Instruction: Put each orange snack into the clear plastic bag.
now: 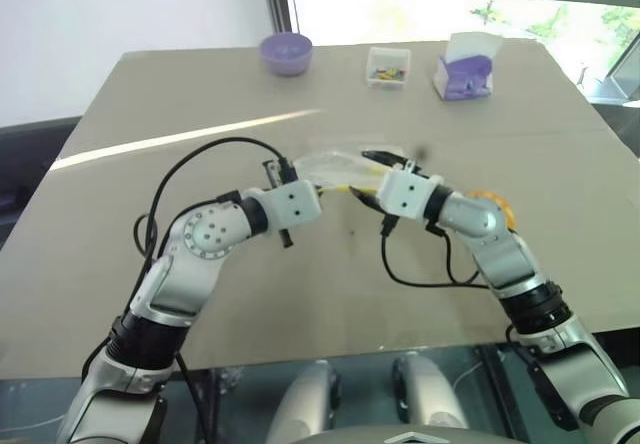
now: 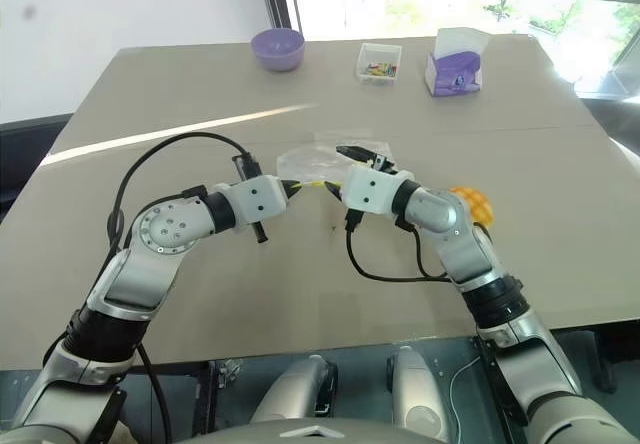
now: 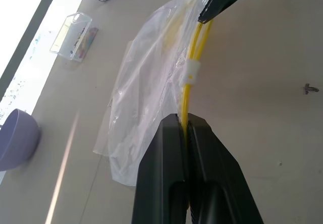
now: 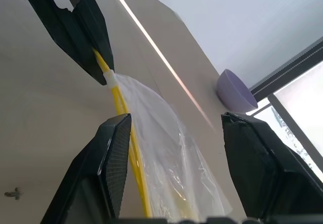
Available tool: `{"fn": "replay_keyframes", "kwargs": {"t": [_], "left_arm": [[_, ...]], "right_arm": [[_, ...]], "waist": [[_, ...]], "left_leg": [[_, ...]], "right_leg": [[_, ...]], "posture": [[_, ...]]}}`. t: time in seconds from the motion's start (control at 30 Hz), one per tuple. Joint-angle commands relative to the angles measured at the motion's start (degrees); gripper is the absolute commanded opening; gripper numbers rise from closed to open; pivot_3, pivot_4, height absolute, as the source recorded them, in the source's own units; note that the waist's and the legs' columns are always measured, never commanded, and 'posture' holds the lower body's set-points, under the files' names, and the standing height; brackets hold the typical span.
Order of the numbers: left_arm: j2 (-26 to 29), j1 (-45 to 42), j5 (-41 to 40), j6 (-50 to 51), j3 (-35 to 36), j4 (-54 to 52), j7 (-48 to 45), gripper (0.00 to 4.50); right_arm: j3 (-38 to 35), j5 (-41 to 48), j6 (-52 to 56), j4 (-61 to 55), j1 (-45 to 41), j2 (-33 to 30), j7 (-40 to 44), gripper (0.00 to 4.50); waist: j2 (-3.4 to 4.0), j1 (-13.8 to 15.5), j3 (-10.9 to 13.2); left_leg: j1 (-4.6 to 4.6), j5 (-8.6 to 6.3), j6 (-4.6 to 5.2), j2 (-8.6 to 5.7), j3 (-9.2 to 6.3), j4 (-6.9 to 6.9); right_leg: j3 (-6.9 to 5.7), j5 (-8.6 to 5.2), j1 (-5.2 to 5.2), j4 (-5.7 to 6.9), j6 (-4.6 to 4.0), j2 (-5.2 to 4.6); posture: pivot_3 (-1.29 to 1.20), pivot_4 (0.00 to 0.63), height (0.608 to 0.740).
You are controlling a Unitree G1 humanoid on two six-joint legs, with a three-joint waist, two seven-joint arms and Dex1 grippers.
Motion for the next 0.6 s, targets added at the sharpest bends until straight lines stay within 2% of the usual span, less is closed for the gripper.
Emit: {"fn": "replay_keyframes", "kwargs": {"t": [0.03, 0.47, 0.6], "left_arm": [[0.1, -0.3, 0.0, -0.9, 0.2, -1.0, 0.2, 0.00], [0.0, -0.2, 0.3, -1.3, -0.1, -1.2, 0.3, 0.00], [0.2, 0.0, 0.3, -1.4, -0.3, -1.0, 0.5, 0.00]], "right_arm": [[-0.1, 0.2, -1.6, -2.9, -0.2, -0.3, 0.3, 3.02], [-0.8, 1.0, -1.2, -1.7, -0.9, 0.1, -0.3, 3.02], [-1.4, 3.7, 0.2, -3.3, -0.8, 1.1, 0.7, 3.02]], "waist": [[0.00, 0.0, 0.0], [0.00, 0.0, 0.0], [0.00, 0.0, 0.0]], "left_leg": [[0.00, 0.00, 0.00, 0.00, 0.00, 0.00], [0.00, 0.00, -0.01, 0.00, 0.00, 0.00], [0.00, 0.00, -0.01, 0.00, 0.00, 0.00]], "right_leg": [[0.00, 0.00, 0.00, 0.00, 0.00, 0.00], [0.00, 0.00, 0.00, 0.00, 0.00, 0.00], [0.00, 0.00, 0.00, 0.00, 0.00, 0.00]], "posture": [[0.00, 0.150, 0.740], [0.00, 0.150, 0.740], [0.00, 0.150, 0.740]]}}
